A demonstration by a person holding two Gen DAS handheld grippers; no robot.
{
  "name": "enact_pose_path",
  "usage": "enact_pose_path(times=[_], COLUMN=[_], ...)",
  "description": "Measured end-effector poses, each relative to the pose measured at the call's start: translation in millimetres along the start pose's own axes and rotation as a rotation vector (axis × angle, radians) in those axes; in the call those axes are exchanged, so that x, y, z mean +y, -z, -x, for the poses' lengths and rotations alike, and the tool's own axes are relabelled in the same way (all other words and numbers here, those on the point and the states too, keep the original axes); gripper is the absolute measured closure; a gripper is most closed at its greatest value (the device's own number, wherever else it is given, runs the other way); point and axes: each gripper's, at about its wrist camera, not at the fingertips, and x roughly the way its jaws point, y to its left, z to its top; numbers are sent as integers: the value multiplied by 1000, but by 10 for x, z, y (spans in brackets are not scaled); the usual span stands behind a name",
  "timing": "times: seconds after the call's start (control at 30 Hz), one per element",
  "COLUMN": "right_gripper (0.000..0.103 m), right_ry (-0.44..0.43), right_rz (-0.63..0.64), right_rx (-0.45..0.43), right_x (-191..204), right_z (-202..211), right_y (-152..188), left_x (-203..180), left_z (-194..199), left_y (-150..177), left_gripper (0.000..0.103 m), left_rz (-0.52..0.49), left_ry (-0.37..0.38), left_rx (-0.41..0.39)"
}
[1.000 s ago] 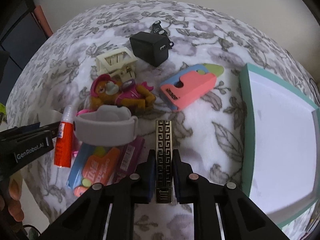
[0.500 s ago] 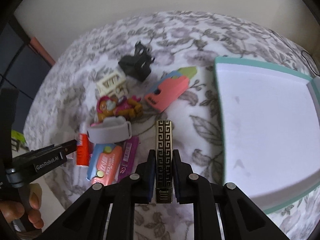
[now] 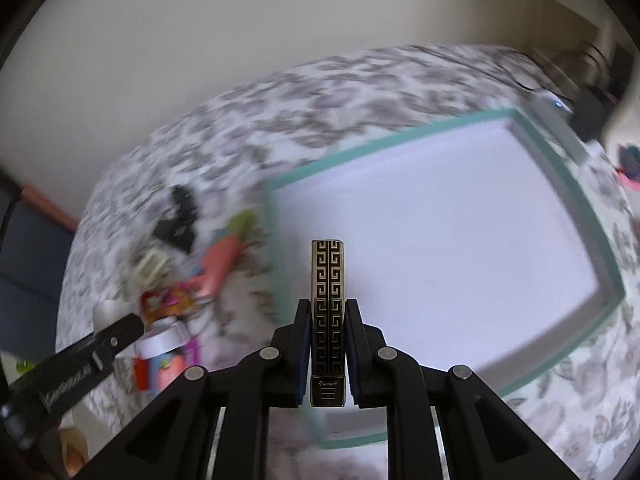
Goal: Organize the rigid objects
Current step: 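Carry both held objects into the teal-rimmed tray and open both tools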
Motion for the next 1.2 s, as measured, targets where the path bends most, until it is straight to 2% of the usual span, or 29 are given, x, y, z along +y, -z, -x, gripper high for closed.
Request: enact_pose_path(times=[0.17, 0.3, 0.47, 0.67, 0.9, 1.03, 1.2], right_gripper=[86, 86, 86, 86, 86, 86, 86], right_ry=[23, 35, 81, 186, 210, 221, 235], right_rz=[-87, -145, -203, -241, -284, -274, -250], right_rx=[4, 19, 27, -16, -28, -34, -41], right_x=[-354, -587, -878, -1108, -1241, -1216, -1171], right_z=[-48, -124, -187, -151, -106, -77, -37], right_y=[-95, -154, -214, -270, -251, -245, -238], left_x=[-574, -910, -1170, -1345, -1490, -1466, -1440], left_z=[-60, -115, -212, -389, -383, -370, -247], left_y=[-26, -7, 20, 106, 161, 177, 167], left_gripper=[59, 59, 59, 59, 59, 59, 55], left_rz=[-89, -123, -141, -173, -245, -243, -255], left_ry=[24, 49, 80, 136, 184, 197, 211], left_rx=[14, 17, -33, -24, -36, -31, -73])
